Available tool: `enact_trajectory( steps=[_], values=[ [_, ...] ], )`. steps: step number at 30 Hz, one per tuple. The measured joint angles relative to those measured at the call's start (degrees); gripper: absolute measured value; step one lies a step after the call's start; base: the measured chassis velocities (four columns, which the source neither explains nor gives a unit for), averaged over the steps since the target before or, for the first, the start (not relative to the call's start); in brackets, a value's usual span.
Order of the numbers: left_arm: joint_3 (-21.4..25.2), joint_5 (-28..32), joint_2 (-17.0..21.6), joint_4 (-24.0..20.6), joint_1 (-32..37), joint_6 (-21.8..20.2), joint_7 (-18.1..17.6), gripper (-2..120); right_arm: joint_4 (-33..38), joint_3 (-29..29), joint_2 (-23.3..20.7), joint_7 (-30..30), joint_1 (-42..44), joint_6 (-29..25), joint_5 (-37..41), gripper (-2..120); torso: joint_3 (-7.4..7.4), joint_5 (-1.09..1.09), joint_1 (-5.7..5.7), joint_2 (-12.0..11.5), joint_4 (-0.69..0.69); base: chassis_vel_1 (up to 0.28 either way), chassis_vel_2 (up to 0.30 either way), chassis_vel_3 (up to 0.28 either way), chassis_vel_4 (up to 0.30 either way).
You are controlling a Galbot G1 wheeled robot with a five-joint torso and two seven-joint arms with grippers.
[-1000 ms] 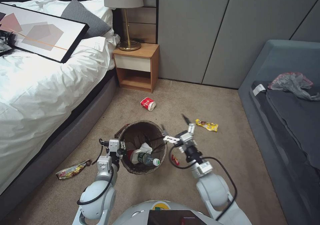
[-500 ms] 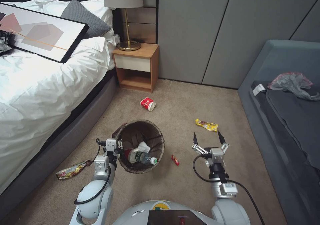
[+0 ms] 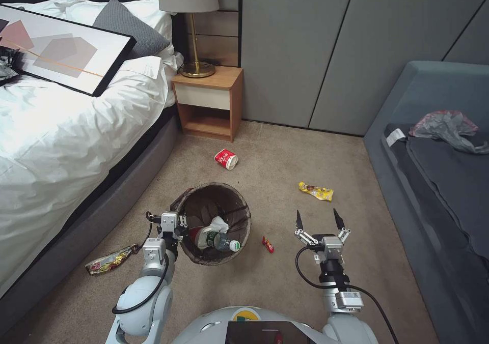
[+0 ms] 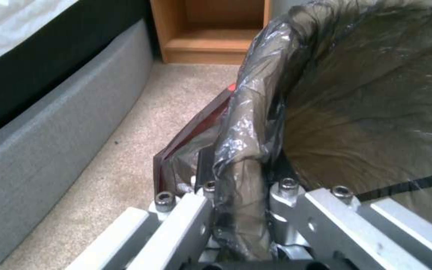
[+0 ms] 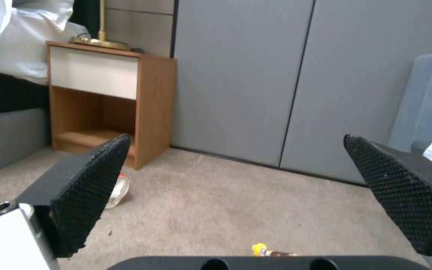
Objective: Pick up the trash bin, then pick up the garbage from the floor and place it into the trash bin.
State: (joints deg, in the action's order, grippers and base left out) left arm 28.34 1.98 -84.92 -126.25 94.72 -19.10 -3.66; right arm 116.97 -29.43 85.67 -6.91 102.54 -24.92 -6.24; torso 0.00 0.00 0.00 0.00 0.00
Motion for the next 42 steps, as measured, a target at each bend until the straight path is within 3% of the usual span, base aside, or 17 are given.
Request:
enact_trajectory(
  steps=[3,6,7,9,13,16,20,27,42],
  values=[
    [-0.16,-0.11,0.01,-0.06,0.00,-0.02,0.01,3,0.34,-0.14,-0.72,0.49,-1.69,1.63,0.94,100,0.00,0.00,0.00,0.00,-0.01,0.000,0.000,0.000,0.000],
    [-0.48,-0.36,-0.02,-0.07,-0.04,-0.03,0.02,3,0.52,-0.04,-3.42,2.58,-7.52,9.09,6.01,100,0.00,0.00,0.00,0.00,0.01,0.000,0.000,0.000,0.000],
    [-0.48,-0.36,-0.02,-0.07,-0.04,-0.03,0.02,3,0.52,-0.04,-3.42,2.58,-7.52,9.09,6.01,100,0.00,0.00,0.00,0.00,0.01,0.000,0.000,0.000,0.000],
    [-0.51,-0.39,-0.05,-0.07,-0.04,-0.03,0.03,3,-0.38,0.83,-5.19,4.02,-10.53,15.44,9.51,100,0.01,0.00,0.00,0.00,0.01,0.000,0.000,0.000,0.000],
    [-0.51,-0.40,-0.06,-0.09,-0.05,-0.03,0.04,3,-2.11,1.82,-6.61,4.81,-13.04,21.68,12.02,100,0.01,0.00,0.00,0.00,0.00,0.000,0.000,0.000,0.000],
    [-0.48,-0.44,-0.08,-0.26,-0.02,-0.03,0.06,3,-6.21,3.71,-8.65,5.89,-17.47,31.86,15.16,100,0.01,0.01,0.00,0.00,0.00,0.000,0.000,0.000,0.000],
    [-0.47,-0.55,-0.11,-0.27,0.01,-0.11,0.10,3,-9.63,5.08,-9.88,6.80,-21.00,37.43,17.19,100,0.01,0.01,0.00,0.00,0.00,0.000,0.000,0.000,0.000],
    [-0.59,-0.80,-0.21,0.10,-0.16,-0.26,0.13,3,-16.24,7.01,-10.70,7.98,-26.15,42.47,17.95,100,0.01,0.00,0.00,0.00,0.00,0.000,0.000,0.000,0.000],
    [-0.78,-1.00,-0.27,0.61,-0.28,-0.33,0.15,3,-27.88,10.03,-11.20,16.57,-29.53,41.69,14.91,100,0.00,-0.01,0.00,0.00,0.00,0.000,0.000,0.000,0.000]
  ],
)
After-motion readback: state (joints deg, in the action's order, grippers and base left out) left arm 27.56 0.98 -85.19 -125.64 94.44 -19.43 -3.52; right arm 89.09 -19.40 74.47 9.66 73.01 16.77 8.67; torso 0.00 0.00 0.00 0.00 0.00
